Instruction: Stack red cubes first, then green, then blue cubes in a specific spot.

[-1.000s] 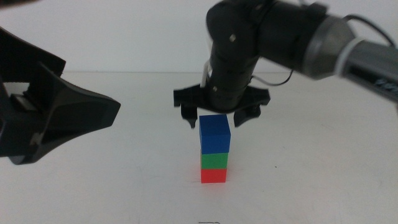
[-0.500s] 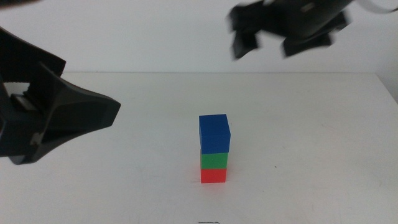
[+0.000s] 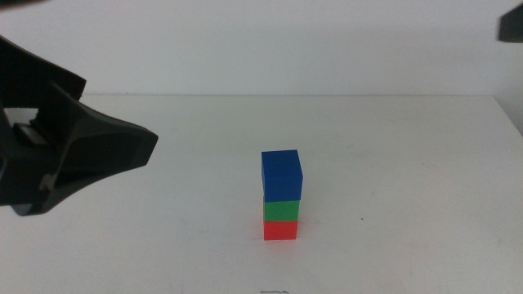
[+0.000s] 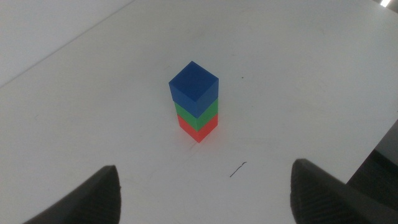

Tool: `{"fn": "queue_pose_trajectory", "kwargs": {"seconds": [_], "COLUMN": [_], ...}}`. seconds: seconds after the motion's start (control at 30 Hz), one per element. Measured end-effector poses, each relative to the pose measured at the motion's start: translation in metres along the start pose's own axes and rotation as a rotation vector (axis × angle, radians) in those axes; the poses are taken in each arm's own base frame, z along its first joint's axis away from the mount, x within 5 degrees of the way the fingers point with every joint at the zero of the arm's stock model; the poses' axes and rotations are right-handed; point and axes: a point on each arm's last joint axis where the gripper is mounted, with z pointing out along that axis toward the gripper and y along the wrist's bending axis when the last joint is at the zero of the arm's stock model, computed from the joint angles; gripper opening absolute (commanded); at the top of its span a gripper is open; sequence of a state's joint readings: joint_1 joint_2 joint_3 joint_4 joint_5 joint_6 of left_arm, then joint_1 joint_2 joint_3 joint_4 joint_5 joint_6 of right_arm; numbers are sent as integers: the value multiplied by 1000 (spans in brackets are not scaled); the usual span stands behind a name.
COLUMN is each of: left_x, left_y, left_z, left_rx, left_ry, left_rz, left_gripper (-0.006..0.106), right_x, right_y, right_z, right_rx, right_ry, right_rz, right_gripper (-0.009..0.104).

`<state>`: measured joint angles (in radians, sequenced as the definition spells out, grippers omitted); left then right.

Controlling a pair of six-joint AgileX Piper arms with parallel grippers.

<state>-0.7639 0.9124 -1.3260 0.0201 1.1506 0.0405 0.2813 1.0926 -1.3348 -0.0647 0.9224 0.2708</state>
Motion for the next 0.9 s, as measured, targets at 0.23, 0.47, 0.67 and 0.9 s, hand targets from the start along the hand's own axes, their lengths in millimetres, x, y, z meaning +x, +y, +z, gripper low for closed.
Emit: {"fn": "queue_pose_trajectory", "kwargs": {"seconds": [0.23,0.47,0.67,0.9], "left_x": [0,0,-6,11], "left_y": [0,5,38,87], "left_z": [0,0,3,-14], "left_rx": [0,-54,-359,-626], "left_ry": [0,-4,-106,-279], "left_rz": [0,20,30,-275], "left_gripper": [94,94,94,94], "right_x": [5,6,6,6], "right_y": [-9,-9,-9,-9], "right_z": [-11,-11,-11,-11], "right_rx": [5,2,3,4], "right_ry": [-87,-84,-84,-85], "right_rz": [20,21,20,18], "right_gripper": [80,80,80,80]}}
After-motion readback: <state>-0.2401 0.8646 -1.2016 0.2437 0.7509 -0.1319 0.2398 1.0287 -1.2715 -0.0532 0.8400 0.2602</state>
